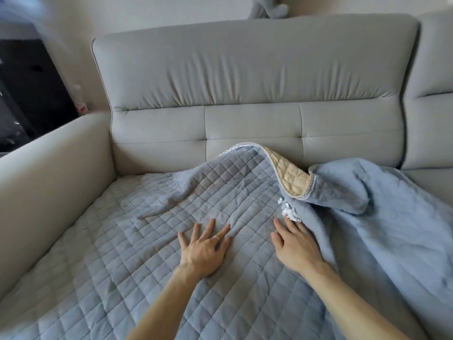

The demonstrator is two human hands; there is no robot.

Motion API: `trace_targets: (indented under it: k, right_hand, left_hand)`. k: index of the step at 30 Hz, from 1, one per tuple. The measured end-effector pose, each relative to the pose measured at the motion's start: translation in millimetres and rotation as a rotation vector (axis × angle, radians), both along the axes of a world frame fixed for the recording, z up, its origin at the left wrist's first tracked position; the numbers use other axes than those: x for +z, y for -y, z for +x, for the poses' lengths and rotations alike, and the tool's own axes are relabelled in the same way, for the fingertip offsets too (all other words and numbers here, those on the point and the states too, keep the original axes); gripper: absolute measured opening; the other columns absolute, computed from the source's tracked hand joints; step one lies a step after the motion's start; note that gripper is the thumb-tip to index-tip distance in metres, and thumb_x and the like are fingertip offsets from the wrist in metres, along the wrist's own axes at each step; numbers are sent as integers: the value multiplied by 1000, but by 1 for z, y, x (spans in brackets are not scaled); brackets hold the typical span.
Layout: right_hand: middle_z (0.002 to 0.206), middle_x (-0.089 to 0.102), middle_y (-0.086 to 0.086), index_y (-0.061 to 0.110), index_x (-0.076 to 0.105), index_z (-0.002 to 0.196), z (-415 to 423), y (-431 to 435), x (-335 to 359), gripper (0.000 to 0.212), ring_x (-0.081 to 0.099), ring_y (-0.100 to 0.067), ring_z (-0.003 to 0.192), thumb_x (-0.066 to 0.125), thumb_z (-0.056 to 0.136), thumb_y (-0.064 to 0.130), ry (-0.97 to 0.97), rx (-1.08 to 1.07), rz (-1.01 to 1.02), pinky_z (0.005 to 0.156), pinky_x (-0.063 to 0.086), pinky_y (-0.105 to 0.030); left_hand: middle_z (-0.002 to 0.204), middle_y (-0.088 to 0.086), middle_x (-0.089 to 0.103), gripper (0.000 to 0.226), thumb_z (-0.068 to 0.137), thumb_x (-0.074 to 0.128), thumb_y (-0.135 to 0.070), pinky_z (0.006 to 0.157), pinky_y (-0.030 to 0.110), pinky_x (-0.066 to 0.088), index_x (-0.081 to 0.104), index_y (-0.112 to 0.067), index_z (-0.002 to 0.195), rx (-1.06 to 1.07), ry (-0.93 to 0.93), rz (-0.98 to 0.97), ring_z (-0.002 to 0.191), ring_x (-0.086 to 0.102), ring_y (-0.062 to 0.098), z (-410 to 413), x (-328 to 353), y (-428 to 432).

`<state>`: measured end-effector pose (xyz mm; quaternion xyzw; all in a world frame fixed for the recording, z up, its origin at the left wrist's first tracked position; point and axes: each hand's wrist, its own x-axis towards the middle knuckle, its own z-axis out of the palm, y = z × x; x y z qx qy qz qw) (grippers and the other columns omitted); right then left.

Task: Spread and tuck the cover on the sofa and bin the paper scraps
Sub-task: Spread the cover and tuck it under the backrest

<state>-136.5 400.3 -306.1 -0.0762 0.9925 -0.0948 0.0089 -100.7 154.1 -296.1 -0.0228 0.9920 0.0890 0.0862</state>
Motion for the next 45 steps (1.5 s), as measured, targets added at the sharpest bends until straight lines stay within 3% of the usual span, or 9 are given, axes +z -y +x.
trace_targets:
  k: [8,16,22,26,28,31,35,40,45]
  right_hand:
    - [165,2,-8,28,7,156,52,-7,26,72,8,-32,149,23,95,63,114,128,51,119,13,-46]
    - [164,4,-8,28,13,156,69,-15,16,71,8,-34,148,31,96,60,204,213,25,120,9,-44]
    - [126,66,14,34,68,119,85,-57,68,29,60,0,113,57,93,42,67,194,-541,95,43,-17]
    - [115,70,5,29,70,107,46,-115,70,25,62,-17,108,62,87,41,-494,-135,-478,87,43,-27]
    - [156,34,-2,45,43,140,28,-140,53,66,29,-34,142,56,79,66,-294,-202,-132,108,30,-49]
    - [159,-27,6,60,-18,142,9,-146,24,94,-15,-33,148,47,77,80,-8,-28,25,109,6,-71]
    - [157,19,5,64,-9,143,-27,-142,21,75,31,-30,137,41,96,32,-150,-38,114,103,38,-56]
    - [155,22,0,51,15,150,-90,-210,31,63,31,-37,136,45,97,36,-152,-328,294,108,35,-49]
    - [150,39,-8,34,32,149,-129,-208,44,55,40,-33,136,50,97,29,61,-433,34,107,37,-42]
  left_hand:
    - [161,-18,-6,52,93,7,-69,113,67,0,7,-63,144,8,-18,-35,150,-10,26,53,16,1]
    - [132,-7,34,49,81,42,-60,96,71,33,37,-51,129,238,60,18,130,32,26,56,17,-34]
    - [119,-3,44,50,85,37,-66,86,45,50,50,-40,126,214,167,-52,110,54,27,51,31,-43]
    - [147,-1,37,54,91,46,-53,103,50,41,37,-38,141,70,-136,-13,130,43,25,13,43,-66]
    - [156,0,27,60,91,45,-57,111,54,30,25,-44,146,-21,-149,0,142,29,25,-2,38,-91]
    - [162,-4,10,61,92,34,-65,113,67,13,12,-52,147,-54,-84,-11,149,5,28,-27,29,-123]
    - [163,-11,-10,71,82,16,-83,104,76,-8,-3,-59,146,-34,8,-42,147,-18,33,-58,24,-141]
    - [161,-18,-12,69,79,11,-86,105,75,-8,-11,-65,141,-121,-61,-38,147,-19,29,-69,14,-145]
    - [162,-17,-11,67,78,12,-83,108,71,-2,-9,-66,140,-206,-48,-93,149,-14,30,-77,12,-152]
